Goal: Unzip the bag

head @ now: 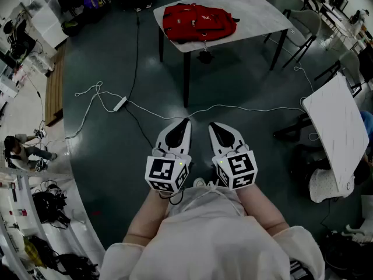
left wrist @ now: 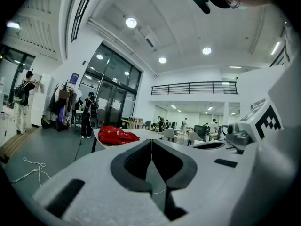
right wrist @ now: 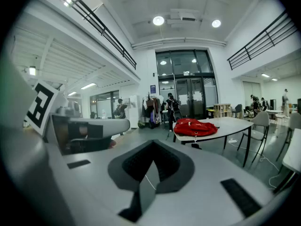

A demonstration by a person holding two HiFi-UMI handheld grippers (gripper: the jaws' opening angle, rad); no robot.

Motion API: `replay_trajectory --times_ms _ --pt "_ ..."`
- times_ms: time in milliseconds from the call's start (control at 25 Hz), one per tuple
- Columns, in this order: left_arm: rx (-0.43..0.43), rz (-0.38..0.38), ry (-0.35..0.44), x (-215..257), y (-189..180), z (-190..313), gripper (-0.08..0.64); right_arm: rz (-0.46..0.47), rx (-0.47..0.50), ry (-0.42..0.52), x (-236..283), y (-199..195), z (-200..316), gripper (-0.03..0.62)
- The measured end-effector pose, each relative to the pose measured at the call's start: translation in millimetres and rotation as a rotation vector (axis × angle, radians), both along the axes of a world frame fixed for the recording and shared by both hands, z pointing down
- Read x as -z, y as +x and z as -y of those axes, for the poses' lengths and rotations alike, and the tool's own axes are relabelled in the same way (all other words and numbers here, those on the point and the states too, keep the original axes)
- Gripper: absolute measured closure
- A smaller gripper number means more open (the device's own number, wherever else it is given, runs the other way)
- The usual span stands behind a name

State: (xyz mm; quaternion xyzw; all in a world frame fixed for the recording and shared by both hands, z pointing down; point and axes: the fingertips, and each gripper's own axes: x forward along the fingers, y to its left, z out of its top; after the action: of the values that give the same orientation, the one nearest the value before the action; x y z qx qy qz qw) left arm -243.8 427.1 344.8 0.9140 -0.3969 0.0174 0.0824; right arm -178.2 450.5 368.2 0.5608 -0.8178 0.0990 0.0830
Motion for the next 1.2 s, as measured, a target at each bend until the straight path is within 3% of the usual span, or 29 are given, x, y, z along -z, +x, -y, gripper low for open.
replay_trajectory --times_ms 360,600,960,1200 --pt "0.015 -0.011 -0.024 -4 -1 5 0.538 0.007 -0.032 -0.023 -6 7 4 0.565" --pt "0.012 0.020 -0.053 -12 -4 11 0.538 0.016 -0.058 -0.028 -9 7 14 0.565" --pt "0.045 0.011 -0.083 -24 13 42 0.538 0.041 -0.039 -0.062 -24 30 43 0.565" --pt "0.065 0.026 -0.129 -41 40 91 0.538 0.089 0.047 -0.095 -38 46 95 0.565"
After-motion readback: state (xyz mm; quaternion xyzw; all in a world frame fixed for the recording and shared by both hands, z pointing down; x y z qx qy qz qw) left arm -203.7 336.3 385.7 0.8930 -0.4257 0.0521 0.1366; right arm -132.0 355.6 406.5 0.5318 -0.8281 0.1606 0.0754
